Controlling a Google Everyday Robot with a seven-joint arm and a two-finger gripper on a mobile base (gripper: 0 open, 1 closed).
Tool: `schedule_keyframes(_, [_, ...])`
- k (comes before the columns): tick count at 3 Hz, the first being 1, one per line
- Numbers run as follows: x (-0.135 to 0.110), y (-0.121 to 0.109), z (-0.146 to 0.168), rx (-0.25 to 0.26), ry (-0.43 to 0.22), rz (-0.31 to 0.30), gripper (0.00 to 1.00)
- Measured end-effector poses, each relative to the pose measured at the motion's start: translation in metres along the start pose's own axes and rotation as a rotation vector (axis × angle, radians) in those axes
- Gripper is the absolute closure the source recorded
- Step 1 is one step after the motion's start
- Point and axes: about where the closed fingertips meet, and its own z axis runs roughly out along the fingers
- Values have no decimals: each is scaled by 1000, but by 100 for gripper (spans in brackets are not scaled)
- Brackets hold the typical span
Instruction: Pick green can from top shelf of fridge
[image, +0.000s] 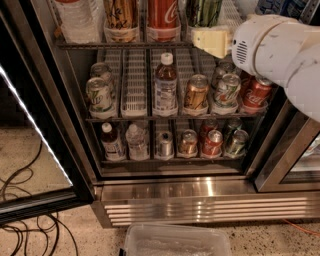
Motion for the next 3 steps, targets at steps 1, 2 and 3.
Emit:
schedule_keyframes(1, [-13,-8,1,15,-38,-9,22])
schedule_keyframes(2, [-24,-10,6,16,-66,-17,23])
schedule_keyframes(3, [-27,-11,13,12,-78,-19,22])
